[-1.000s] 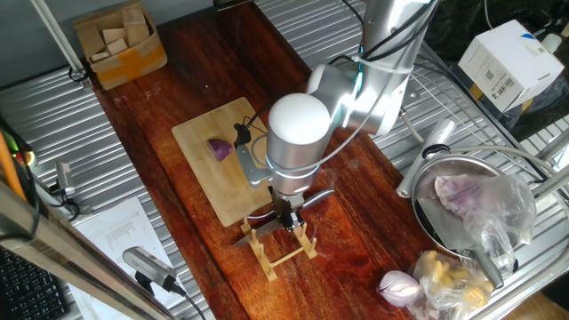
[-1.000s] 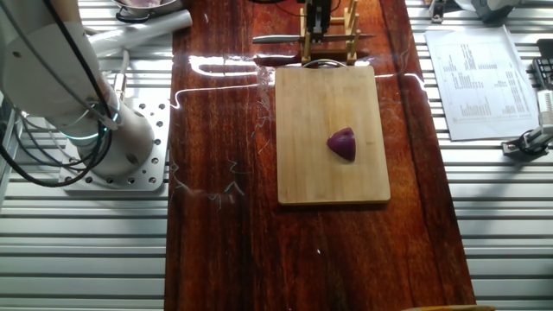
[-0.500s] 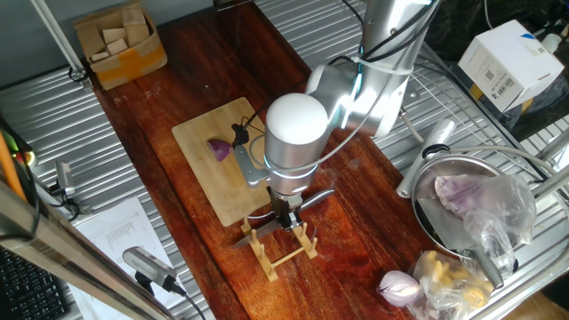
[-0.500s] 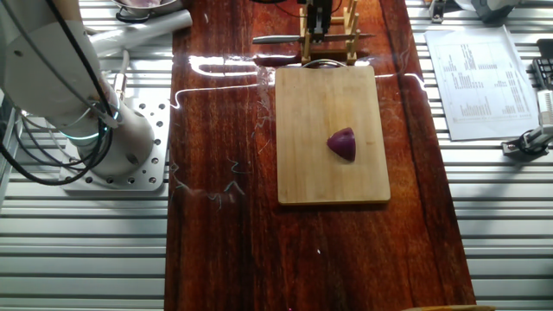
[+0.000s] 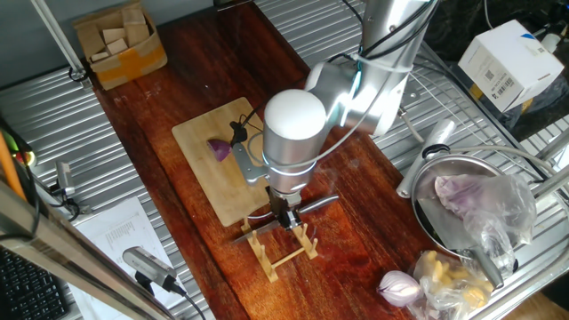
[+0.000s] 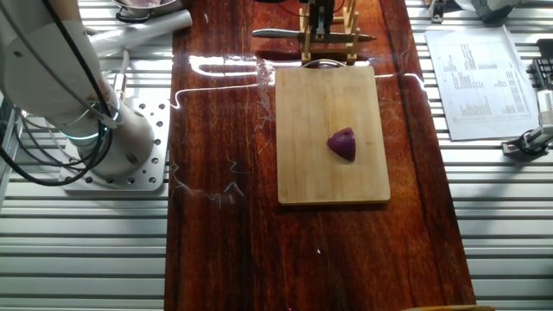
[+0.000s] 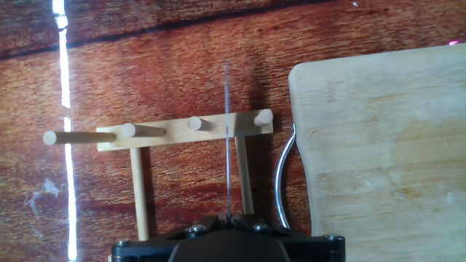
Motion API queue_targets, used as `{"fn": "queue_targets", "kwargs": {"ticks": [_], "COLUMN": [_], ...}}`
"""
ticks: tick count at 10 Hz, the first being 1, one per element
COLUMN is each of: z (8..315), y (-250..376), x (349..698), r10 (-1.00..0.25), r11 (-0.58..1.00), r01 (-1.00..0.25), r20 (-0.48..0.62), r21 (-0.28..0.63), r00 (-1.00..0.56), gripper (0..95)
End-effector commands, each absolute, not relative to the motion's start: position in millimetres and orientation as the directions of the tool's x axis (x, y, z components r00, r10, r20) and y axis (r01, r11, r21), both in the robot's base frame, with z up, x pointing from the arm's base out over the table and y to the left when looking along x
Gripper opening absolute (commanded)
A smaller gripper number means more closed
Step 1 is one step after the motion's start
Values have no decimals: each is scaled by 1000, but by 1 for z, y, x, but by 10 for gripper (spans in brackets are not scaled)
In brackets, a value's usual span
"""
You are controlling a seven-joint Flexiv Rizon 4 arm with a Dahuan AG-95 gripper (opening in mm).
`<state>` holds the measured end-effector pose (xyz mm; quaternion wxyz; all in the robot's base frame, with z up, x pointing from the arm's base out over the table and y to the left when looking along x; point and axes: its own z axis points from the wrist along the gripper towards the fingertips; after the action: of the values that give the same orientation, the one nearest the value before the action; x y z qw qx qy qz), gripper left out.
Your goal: Chop the onions
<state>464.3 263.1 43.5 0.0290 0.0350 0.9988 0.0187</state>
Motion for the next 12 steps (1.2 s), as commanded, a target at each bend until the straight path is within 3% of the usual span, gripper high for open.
{"fn": "queue_targets", "kwargs": {"ticks": [1,5,6,12], "z": [44,43,43,42], "y": [265,266,266,266], "x": [466,470,470,467], "r10": [70,74,73,70], "r11": [997,997,997,997], "r01": [68,72,70,67], "r20": [-50,-48,-51,-63], "r21": [40,41,43,46], "r00": [-996,-996,-996,-996], "gripper": [0,0,190,190]}}
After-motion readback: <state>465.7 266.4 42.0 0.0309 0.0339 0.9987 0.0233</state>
